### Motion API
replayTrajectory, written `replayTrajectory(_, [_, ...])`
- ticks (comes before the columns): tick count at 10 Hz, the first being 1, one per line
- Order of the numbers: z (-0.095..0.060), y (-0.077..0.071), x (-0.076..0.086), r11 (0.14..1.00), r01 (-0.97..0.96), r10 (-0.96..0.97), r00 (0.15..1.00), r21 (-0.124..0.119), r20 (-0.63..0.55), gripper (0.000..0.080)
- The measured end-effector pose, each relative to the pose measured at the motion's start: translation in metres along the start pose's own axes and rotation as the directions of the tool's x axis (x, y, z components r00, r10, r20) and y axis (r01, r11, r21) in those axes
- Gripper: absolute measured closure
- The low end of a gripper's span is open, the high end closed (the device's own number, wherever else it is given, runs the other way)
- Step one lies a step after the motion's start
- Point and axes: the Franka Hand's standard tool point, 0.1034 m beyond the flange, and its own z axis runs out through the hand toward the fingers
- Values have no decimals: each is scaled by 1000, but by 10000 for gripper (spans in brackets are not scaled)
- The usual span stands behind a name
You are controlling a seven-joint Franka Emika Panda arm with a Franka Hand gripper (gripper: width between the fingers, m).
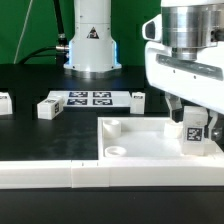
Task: Assemble one leg
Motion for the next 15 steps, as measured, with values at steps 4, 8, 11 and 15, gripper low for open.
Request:
replayTrajectory(4, [-1,-2,-2,905,426,-426,905,-21,-11,150])
replayTrajectory(8, [-2,-1,1,709,703,-704,710,-49,-12,150])
replayTrajectory(11, [-2,-1,1,717,695,-697,717,-49,-13,384])
replayTrajectory(15, [-1,-1,1,856,516,-517,856,-43,-24,511])
